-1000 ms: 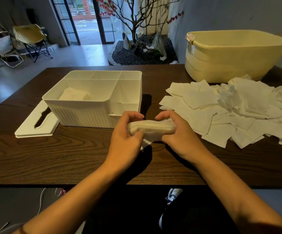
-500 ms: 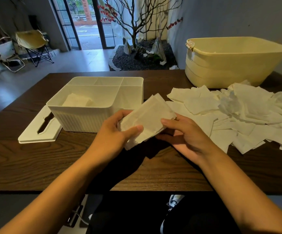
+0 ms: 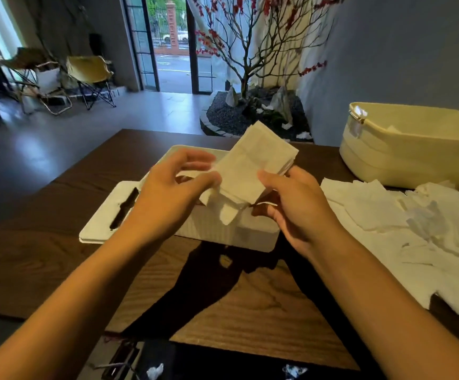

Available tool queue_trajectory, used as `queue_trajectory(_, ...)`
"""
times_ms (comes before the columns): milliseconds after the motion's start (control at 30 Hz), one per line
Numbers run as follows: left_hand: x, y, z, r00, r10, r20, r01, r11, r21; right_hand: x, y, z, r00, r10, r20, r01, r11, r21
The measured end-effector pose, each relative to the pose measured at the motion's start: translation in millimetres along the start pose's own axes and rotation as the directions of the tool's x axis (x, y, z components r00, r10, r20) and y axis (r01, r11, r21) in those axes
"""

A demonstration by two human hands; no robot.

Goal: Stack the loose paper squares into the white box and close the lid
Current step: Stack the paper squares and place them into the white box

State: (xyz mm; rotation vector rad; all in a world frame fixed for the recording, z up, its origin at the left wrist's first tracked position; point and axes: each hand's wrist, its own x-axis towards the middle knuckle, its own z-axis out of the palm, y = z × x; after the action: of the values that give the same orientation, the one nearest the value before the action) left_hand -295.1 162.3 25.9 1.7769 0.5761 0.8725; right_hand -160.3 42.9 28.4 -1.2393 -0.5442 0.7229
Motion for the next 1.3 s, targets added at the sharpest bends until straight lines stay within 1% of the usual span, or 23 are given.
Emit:
queue_trajectory(33,6.1,-2.0,-9.3,0.997,0.044,-0.064,-0.043,0.999,0.024,5.0,-3.9,5.4,1.0,0.006,-0.008,-0.006,1.0,-0.008)
queue_trajectory(67,13.5,-6.3,-18.4,0.986,0.093,-0.136,-0.081,0.993,0.09,10.4,-7.2,10.1,1.0,0.019,-0.009,-0.019,1.0,-0.018)
queue_trajectory(100,21.6,-11.7,-27.7,0.971,0.137,-0.194,-0.099,0.976,0.192,15.4,-10.6,14.7,0.999,0.038,-0.002,-0.038,0.999,-0.03)
queue_trajectory(133,31.3,-19.1,-36.2,0.96,0.162,-0.23,-0.087,0.949,0.303,21.1,-13.2,19.5,0.998,0.06,0.003,-0.06,0.997,-0.041)
queue_trajectory(167,41.1,-25.3,-41.9,0.961,0.151,-0.231,-0.048,0.915,0.4,26.0,-15.5,22.8,0.997,0.081,0.001,-0.081,0.995,-0.052)
queue_trajectory(200,51.1,-31.6,-48.4,0.974,0.093,-0.205,0.011,0.889,0.457,32.1,-17.2,27.9,0.995,0.1,-0.01,-0.1,0.993,-0.066)
queue_trajectory(233,59.8,-36.2,-51.8,0.986,-0.002,-0.165,0.079,0.884,0.461,37.5,-18.6,31.3,0.993,0.115,-0.029,-0.117,0.99,-0.078)
queue_trajectory(300,71.2,-41.9,-52.0,0.98,-0.182,-0.082,0.199,0.919,0.34,46.9,-21.2,37.0,0.987,0.147,-0.062,-0.153,0.982,-0.11)
queue_trajectory(333,72.8,-44.3,-50.2,0.972,-0.232,-0.044,0.235,0.93,0.284,49.7,-22.2,39.9,0.984,0.165,-0.065,-0.173,0.976,-0.134)
queue_trajectory(400,71.7,-48.7,-46.9,0.962,-0.274,-0.004,0.265,0.925,0.273,53.4,-22.5,44.6,0.98,0.192,-0.055,-0.199,0.958,-0.208)
queue_trajectory(467,69.8,-52.3,-47.0,0.96,-0.281,-0.01,0.272,0.92,0.281,56.1,-21.4,47.8,0.977,0.212,-0.037,-0.214,0.943,-0.256)
queue_trajectory(533,68.6,-54.4,-49.5,0.95,-0.312,-0.007,0.303,0.919,0.251,58.2,-20.6,50.7,0.977,0.213,-0.015,-0.209,0.935,-0.286)
queue_trajectory(633,63.8,-51.6,-54.4,0.921,-0.382,0.074,0.363,0.913,0.187,61.3,-17.8,55.5,0.979,0.201,0.014,-0.184,0.92,-0.346)
queue_trajectory(733,57.8,-46.0,-56.1,0.882,-0.437,0.178,0.421,0.899,0.121,66.4,-11.1,56.9,0.984,0.169,0.047,-0.121,0.845,-0.521)
queue_trajectory(867,54.2,-46.1,-52.8,0.879,-0.441,0.182,0.428,0.897,0.107,69.2,-2.6,59.6,0.982,0.176,0.073,-0.077,0.718,-0.692)
queue_trajectory(967,53.1,-48.3,-50.4,0.888,-0.424,0.18,0.413,0.906,0.094,70.4,0.1,61.0,0.976,0.199,0.09,-0.063,0.654,-0.754)
queue_trajectory(1000,53.3,-49.9,-50.3,0.892,-0.414,0.181,0.405,0.91,0.088,71.4,-0.3,60.7,0.97,0.227,0.091,-0.083,0.658,-0.748)
queue_trajectory(1067,53.3,-51.3,-51.0,0.898,-0.396,0.193,0.389,0.918,0.073,73.0,-1.9,60.1,0.953,0.291,0.087,-0.154,0.709,-0.688)
queue_trajectory(1167,52.2,-52.0,-51.7,0.904,-0.364,0.225,0.362,0.931,0.052,76.5,-1.2,59.1,0.928,0.368,0.052,-0.289,0.802,-0.523)
queue_trajectory(1200,51.7,-52.5,-51.8,0.905,-0.351,0.239,0.349,0.936,0.053,77.0,0.7,59.5,0.916,0.4,0.045,-0.329,0.807,-0.49)
queue_trajectory(1233,50.5,-52.7,-52.1,0.907,-0.338,0.252,0.335,0.94,0.056,76.9,3.1,59.7,0.903,0.429,0.039,-0.356,0.794,-0.493)
queue_trajectory(1300,49.7,-53.1,-52.8,0.909,-0.323,0.263,0.317,0.946,0.066,77.7,8.6,59.6,0.877,0.479,0.032,-0.377,0.729,-0.572)
